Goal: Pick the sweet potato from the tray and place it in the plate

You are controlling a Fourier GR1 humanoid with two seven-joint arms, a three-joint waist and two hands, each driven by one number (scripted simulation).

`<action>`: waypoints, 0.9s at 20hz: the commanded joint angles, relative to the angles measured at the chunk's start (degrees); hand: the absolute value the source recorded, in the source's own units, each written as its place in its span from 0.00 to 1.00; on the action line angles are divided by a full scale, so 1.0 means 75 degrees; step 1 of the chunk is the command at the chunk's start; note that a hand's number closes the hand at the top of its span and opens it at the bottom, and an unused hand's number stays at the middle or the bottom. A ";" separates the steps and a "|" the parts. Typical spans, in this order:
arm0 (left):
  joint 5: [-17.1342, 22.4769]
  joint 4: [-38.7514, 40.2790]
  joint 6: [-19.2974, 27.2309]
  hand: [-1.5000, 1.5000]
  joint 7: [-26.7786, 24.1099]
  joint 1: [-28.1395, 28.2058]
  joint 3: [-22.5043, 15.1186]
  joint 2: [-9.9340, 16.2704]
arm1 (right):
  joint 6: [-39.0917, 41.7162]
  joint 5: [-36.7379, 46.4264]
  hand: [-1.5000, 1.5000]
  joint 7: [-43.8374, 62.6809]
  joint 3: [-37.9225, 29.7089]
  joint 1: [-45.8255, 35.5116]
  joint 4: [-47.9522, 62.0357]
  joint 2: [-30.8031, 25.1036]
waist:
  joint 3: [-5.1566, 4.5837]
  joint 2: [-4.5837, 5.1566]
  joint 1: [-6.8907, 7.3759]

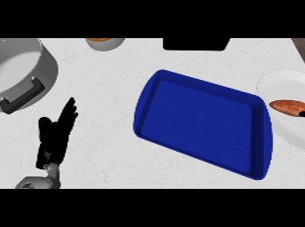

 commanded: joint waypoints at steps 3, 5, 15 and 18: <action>0.0061 -0.0045 -0.0068 0.50 -0.0164 0.0179 0.0042 0.0002 | 0.0947 -0.1801 0.00 -0.1064 -0.1645 -0.0110 0.0143 -0.0233 | 0.0002 -0.0021 -0.0104; 0.0005 -0.0294 -0.0052 0.50 0.0261 0.0101 0.0013 0.0082 | 0.1372 -0.2145 0.00 -0.1041 -0.1945 -0.0055 0.0280 -0.0443 | -0.0003 -0.0032 -0.0093; -0.0193 -0.0197 -0.0047 0.50 0.0301 -0.0114 -0.0019 -0.0029 | 0.2675 -0.2529 0.00 -0.2065 -0.2040 0.0614 0.0759 -0.0783 | 0.0002 0.0016 0.0027; -0.0179 -0.0003 -0.0037 0.50 -0.0066 -0.0018 -0.0068 -0.0260 | 0.2728 -0.2490 0.00 -0.2265 -0.1887 0.0674 0.0673 -0.0793 | -0.0004 0.0012 0.0014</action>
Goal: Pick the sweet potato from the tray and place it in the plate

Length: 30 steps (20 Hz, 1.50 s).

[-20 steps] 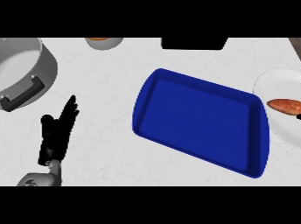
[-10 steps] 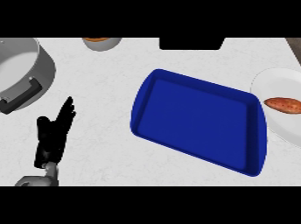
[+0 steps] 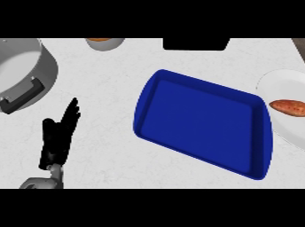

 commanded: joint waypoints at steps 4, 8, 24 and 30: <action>-0.0148 -0.0040 0.0016 0.50 0.0083 0.0040 -0.0065 -0.0085 | -0.0445 0.0067 0.00 -0.0577 0.0228 0.0115 0.0026 0.0409 | 0.0003 0.0011 0.0059; 0.0094 0.0271 -0.0163 0.50 -0.0097 -0.0211 0.0283 -0.0035 | -0.0702 0.0007 0.00 -0.0287 0.0320 0.0040 0.0047 0.0386 | -0.0007 -0.0003 0.0015; -0.0313 0.0140 0.0057 0.50 0.0131 -0.0318 0.0021 -0.0315 | -0.1429 0.0084 0.00 -0.0139 0.0424 0.0380 0.0367 -0.0057 | 0.0007 0.0026 0.0039; -0.0119 0.0207 -0.0268 0.50 0.0106 -0.0268 0.0209 -0.0085 | -0.1481 -0.0074 0.00 -0.0292 0.0255 0.0627 0.0500 -0.0181 | 0.0022 0.0057 0.0082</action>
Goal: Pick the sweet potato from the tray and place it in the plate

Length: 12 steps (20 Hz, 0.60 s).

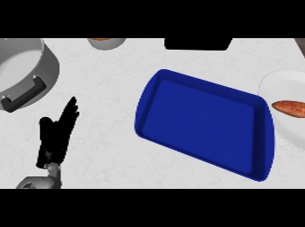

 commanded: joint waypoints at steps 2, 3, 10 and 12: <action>-0.0131 0.0006 0.0130 0.50 0.0124 0.0000 -0.0062 -0.0113 | -0.0053 -0.0085 0.00 -0.0470 -0.0075 0.0543 0.0036 -0.0106 | 0.0004 -0.0007 -0.0039; -0.0092 0.0191 0.0110 0.50 -0.0149 -0.0006 -0.0003 -0.0134 | -0.0136 -0.0119 0.00 0.0068 -0.0133 0.0151 0.0083 -0.0300 | 0.0008 0.0017 0.0025; 0.0010 -0.0353 -0.0028 0.50 0.0248 0.0012 -0.0005 -0.0042 | -0.0251 -0.0311 0.00 -0.0403 -0.0321 0.0648 0.0113 -0.0265 | 0.0019 0.0000 0.0034; -0.0148 0.0227 0.0078 0.50 -0.0183 -0.0033 0.0060 -0.0064 | 0.0160 -0.0352 0.00 -0.0438 -0.0361 0.0798 0.0121 -0.0624 | 0.0016 0.0021 -0.0038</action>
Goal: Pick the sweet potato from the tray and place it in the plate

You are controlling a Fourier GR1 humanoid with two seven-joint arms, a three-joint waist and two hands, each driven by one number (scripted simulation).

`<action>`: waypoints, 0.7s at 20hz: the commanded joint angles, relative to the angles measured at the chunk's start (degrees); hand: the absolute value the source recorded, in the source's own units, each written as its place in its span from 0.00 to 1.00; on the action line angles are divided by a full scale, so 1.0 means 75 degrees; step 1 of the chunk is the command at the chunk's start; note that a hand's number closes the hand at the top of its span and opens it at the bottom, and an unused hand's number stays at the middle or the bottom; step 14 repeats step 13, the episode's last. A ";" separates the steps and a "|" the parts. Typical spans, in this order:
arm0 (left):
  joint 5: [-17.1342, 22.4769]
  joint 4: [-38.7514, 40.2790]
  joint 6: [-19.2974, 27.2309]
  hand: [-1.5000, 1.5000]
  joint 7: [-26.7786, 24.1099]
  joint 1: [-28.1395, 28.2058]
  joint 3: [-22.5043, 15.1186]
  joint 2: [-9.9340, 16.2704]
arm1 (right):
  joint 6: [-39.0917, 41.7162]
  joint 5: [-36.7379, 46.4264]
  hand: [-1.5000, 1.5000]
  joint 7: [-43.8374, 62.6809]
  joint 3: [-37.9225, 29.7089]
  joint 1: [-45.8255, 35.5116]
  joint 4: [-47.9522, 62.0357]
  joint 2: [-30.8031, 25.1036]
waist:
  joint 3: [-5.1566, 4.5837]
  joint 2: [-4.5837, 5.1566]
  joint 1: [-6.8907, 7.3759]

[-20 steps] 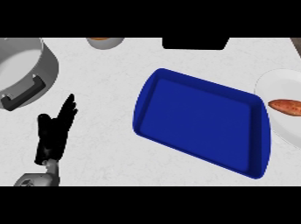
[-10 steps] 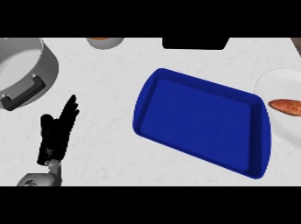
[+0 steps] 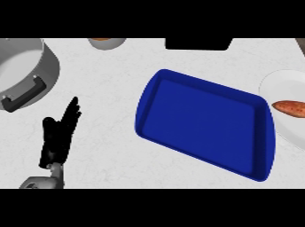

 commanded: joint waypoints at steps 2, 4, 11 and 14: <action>0.0142 -0.0521 -0.0158 0.50 0.0599 -0.0178 0.0076 0.0176 | -0.0287 -0.0265 0.00 0.0090 -0.0276 0.0008 0.0010 -0.0119 | 0.0007 -0.0015 0.0030; 0.0089 0.0082 -0.0158 0.50 -0.0044 -0.0041 0.0050 0.0039 | -0.0484 -0.0246 0.00 -0.0003 -0.0288 0.0285 0.0084 -0.0077 | 0.0012 0.0025 0.0012; 0.0125 0.0062 -0.0226 0.50 0.0036 0.0001 0.0172 0.0173 | -0.0404 -0.0240 0.00 -0.0024 -0.0283 0.0492 0.0073 -0.0147 | 0.0025 0.0027 0.0056; 0.0059 0.0003 -0.0085 0.50 -0.0123 0.0086 -0.0046 -0.0144 | -0.0469 -0.0258 0.00 0.0075 -0.0315 0.0518 0.0058 -0.0325 | 0.0023 0.0020 0.0040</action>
